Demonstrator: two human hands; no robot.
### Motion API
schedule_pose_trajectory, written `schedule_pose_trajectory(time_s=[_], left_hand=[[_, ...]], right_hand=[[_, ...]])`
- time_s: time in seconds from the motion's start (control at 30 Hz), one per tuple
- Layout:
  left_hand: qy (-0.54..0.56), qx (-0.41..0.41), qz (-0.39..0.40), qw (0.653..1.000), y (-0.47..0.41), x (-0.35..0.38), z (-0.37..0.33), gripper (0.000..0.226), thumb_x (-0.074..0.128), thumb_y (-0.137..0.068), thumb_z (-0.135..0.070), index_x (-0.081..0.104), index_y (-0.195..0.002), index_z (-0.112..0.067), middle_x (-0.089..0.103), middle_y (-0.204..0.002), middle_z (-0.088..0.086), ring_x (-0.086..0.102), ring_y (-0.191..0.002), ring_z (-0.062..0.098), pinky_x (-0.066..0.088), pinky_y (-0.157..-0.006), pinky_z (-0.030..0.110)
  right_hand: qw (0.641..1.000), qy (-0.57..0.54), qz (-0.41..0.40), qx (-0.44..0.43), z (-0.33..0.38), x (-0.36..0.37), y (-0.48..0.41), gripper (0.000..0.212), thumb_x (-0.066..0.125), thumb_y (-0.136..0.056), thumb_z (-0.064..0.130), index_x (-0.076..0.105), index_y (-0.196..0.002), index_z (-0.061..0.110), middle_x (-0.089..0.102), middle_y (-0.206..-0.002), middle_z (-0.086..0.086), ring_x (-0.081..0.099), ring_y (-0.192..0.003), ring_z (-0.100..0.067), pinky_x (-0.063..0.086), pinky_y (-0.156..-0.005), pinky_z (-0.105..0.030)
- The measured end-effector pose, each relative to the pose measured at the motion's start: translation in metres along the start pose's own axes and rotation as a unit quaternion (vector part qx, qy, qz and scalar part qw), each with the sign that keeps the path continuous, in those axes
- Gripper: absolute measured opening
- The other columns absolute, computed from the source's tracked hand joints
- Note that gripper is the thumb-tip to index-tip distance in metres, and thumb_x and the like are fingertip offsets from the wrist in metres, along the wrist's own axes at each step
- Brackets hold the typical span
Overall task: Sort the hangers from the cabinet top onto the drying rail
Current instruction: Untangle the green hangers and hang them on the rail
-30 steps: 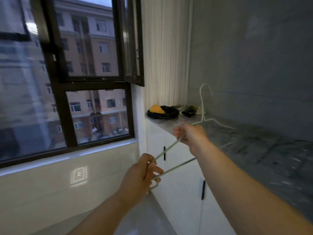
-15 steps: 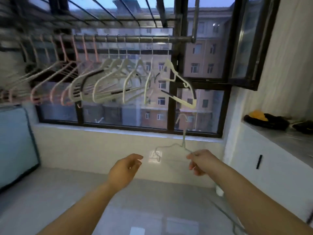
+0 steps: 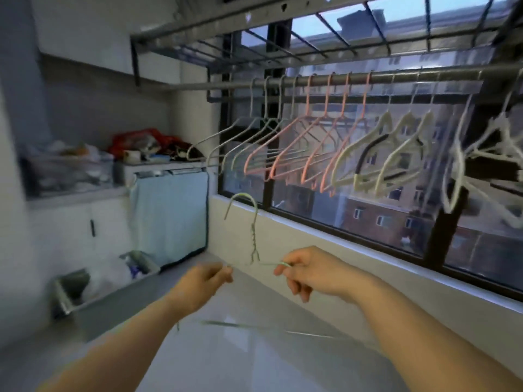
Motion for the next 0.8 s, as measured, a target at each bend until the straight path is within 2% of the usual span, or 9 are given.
schedule_pose_trajectory(time_s=[0.07,0.2,0.27,0.37,0.47,0.57,0.67,0.77,0.8], left_hand=[[-0.01,0.006,-0.057,0.998,-0.02,-0.046,0.014,0.036,0.044,-0.094,-0.02,0.053,-0.06,-0.024,0.041,-0.054,-0.005,0.04,-0.052,0.004,0.032,-0.052,0.015],[-0.01,0.007,-0.131,0.991,-0.065,-0.131,0.032,0.022,0.049,-0.092,-0.016,0.063,-0.077,-0.007,0.045,-0.055,0.0,0.043,-0.05,0.001,0.034,-0.053,0.016],[-0.016,0.011,-0.18,0.983,-0.085,-0.17,0.04,0.018,0.053,-0.09,-0.019,0.064,-0.08,-0.008,0.054,-0.063,0.001,0.049,-0.061,0.01,0.037,-0.059,0.022],[-0.052,0.034,-0.248,0.967,-0.11,-0.218,0.05,0.014,0.055,-0.089,-0.022,0.061,-0.078,-0.016,0.057,-0.066,-0.005,0.05,-0.063,0.011,0.037,-0.056,0.016],[-0.051,0.062,-0.281,0.956,-0.14,-0.256,0.065,0.013,0.057,-0.087,-0.018,0.068,-0.089,-0.011,0.061,-0.075,0.001,0.052,-0.065,0.011,0.038,-0.057,0.014],[-0.047,0.096,-0.283,0.953,-0.184,-0.287,0.083,0.017,0.059,-0.085,-0.017,0.07,-0.094,-0.007,0.063,-0.078,0.0,0.05,-0.064,-0.004,0.038,-0.053,0.003],[-0.042,0.147,-0.259,0.954,-0.238,-0.307,0.094,0.018,0.059,-0.085,-0.015,0.071,-0.092,-0.002,0.064,-0.079,0.002,0.051,-0.065,0.001,0.037,-0.054,0.0],[-0.015,0.192,-0.214,0.958,-0.292,-0.316,0.103,0.019,0.061,-0.084,-0.012,0.071,-0.094,0.001,0.064,-0.082,0.002,0.052,-0.067,0.005,0.037,-0.051,0.009],[-0.007,0.204,-0.196,0.959,-0.309,-0.316,0.106,0.02,0.061,-0.083,-0.012,0.07,-0.096,0.0,0.063,-0.083,0.0,0.052,-0.068,0.002,0.038,-0.053,0.004]], right_hand=[[0.999,-0.012,-0.002,-0.039,0.033,0.006,-0.037,0.024,0.038,-0.095,0.004,0.058,-0.105,-0.004,0.051,-0.053,-0.001,0.044,-0.03,0.0,0.039,-0.039,-0.011],[0.994,-0.048,0.007,-0.094,0.091,0.014,-0.106,0.027,0.039,-0.096,0.008,0.053,-0.109,-0.011,0.055,-0.052,0.0,0.05,-0.031,-0.004,0.042,-0.04,-0.014],[0.991,-0.074,0.014,-0.111,0.116,0.019,-0.136,0.026,0.038,-0.097,0.01,0.051,-0.11,-0.008,0.057,-0.058,-0.004,0.054,-0.033,-0.004,0.044,-0.041,-0.015],[0.986,-0.104,0.011,-0.132,0.148,0.026,-0.18,0.018,0.037,-0.098,0.013,0.052,-0.1,0.004,0.059,-0.06,-0.003,0.057,-0.036,-0.004,0.046,-0.043,-0.015],[0.983,-0.123,0.001,-0.134,0.176,0.034,-0.221,0.018,0.037,-0.098,0.014,0.05,-0.087,0.011,0.06,-0.059,-0.001,0.058,-0.036,-0.004,0.047,-0.042,-0.015],[0.987,-0.113,-0.029,-0.114,0.196,0.036,-0.261,0.022,0.037,-0.098,0.014,0.048,-0.079,0.015,0.06,-0.061,-0.002,0.057,-0.035,-0.004,0.045,-0.04,-0.014],[0.993,-0.073,-0.062,-0.072,0.21,0.029,-0.296,0.024,0.038,-0.097,0.015,0.049,-0.076,0.017,0.061,-0.065,-0.001,0.059,-0.041,-0.007,0.045,-0.041,-0.015],[0.997,0.002,-0.075,-0.019,0.221,0.027,-0.323,0.028,0.037,-0.097,0.018,0.051,-0.073,0.013,0.062,-0.061,-0.002,0.059,-0.047,-0.012,0.044,-0.041,-0.014],[0.997,0.019,-0.079,-0.003,0.225,0.028,-0.33,0.029,0.037,-0.098,0.019,0.05,-0.072,0.011,0.061,-0.056,-0.002,0.058,-0.043,-0.01,0.044,-0.038,-0.013]])
Point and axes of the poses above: each hand's wrist, its own y-axis away from the middle knuckle, its own x-axis out of the palm, z = x × y, the point moved 8 cm from there along -y, towards the middle knuckle
